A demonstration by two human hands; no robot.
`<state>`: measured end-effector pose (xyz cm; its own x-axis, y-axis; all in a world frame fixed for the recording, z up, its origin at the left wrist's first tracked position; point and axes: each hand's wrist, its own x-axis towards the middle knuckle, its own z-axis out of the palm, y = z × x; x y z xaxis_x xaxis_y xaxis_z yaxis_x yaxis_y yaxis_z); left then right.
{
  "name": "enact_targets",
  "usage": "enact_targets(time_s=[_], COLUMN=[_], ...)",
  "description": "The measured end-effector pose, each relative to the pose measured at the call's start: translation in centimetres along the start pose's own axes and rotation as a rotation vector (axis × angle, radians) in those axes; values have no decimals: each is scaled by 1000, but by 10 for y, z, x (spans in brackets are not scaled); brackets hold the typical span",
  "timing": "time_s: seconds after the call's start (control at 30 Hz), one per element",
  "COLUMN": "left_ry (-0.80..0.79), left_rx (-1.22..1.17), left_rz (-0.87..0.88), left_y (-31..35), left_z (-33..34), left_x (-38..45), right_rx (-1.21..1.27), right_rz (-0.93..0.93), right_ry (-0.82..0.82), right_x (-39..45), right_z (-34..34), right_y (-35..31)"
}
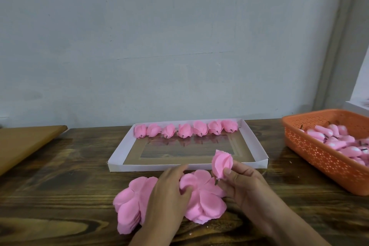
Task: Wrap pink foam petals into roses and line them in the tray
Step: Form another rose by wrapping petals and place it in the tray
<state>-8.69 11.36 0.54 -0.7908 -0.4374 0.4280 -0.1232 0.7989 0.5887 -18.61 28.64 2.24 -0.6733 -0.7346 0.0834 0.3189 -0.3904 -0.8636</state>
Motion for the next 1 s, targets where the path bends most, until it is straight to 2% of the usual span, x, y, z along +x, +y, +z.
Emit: enact_targets(time_s=[0.33, 0.53, 0.77, 1.0], left_ry=[-1, -160, -303, -332], left_rx=[-419, -703, -924, -1012], left_rz=[-224, -454, -480, -468], left_y=[4, 12, 20, 25], left_z=[0, -2, -7, -12], left_x=[2, 0, -4, -6], right_rx=[12, 8, -1, -154], right_rz=[23, 7, -32, -39], right_ry=[-29, -13, -38, -25], right_x=[-3, -4, -3, -3], right_z=[7, 10, 10, 8], right_y=[0, 3, 6, 11])
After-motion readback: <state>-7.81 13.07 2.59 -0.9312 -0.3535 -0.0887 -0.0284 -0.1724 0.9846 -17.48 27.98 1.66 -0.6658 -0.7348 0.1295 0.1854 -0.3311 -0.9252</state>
